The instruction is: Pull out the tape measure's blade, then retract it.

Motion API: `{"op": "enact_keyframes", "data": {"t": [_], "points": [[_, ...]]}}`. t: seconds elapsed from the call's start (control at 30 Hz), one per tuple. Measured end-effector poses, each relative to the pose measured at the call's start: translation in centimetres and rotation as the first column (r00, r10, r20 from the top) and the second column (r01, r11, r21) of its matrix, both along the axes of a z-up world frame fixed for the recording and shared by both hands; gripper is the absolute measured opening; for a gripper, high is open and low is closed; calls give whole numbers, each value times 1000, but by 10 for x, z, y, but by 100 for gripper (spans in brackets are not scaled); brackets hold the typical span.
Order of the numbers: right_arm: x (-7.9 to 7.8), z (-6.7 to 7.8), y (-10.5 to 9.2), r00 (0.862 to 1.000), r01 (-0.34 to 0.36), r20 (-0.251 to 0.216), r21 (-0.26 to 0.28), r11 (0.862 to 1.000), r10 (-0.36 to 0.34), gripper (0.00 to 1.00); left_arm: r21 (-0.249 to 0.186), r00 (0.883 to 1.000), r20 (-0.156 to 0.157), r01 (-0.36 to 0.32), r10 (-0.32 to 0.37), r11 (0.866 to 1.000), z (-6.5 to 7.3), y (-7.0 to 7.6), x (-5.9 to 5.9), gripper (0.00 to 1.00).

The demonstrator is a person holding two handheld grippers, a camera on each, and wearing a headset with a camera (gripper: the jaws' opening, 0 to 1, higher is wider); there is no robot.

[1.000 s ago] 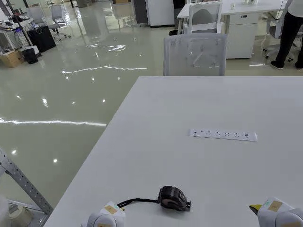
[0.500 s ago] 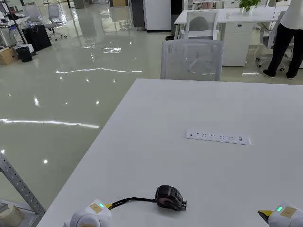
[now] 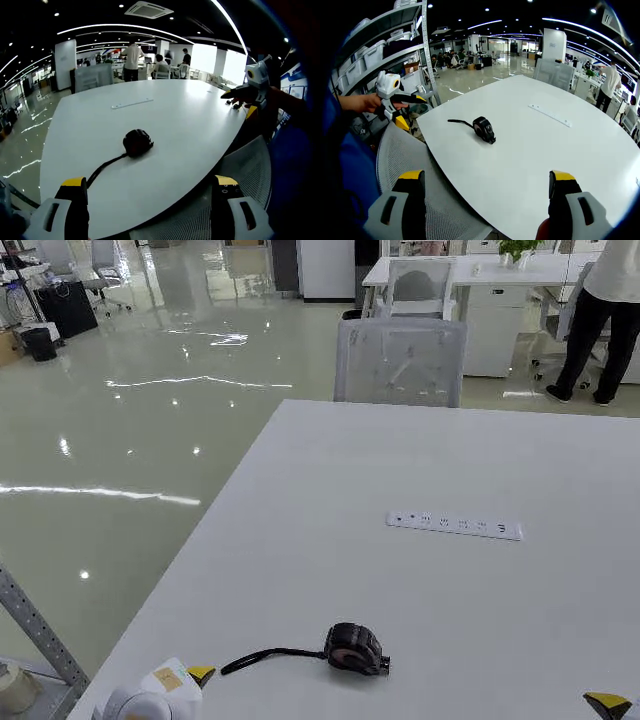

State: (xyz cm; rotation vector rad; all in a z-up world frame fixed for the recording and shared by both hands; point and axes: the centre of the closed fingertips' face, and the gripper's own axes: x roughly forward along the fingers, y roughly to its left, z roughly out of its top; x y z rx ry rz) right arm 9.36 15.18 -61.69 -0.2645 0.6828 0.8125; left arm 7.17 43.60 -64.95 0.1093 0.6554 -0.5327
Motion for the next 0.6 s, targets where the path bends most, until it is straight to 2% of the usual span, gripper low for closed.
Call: {"op": "enact_keyframes", "data": {"t": [0.27,0.6], "points": [[-15,7,-12,1000,26,5,-18,999,-26,100,26,999,8,41,-42,999,12,12,-19,100],[-27,14,-27,999,47,6,-40,998,-46,100,39,998,27,62,-63,997,27,25,-27,100]]}}
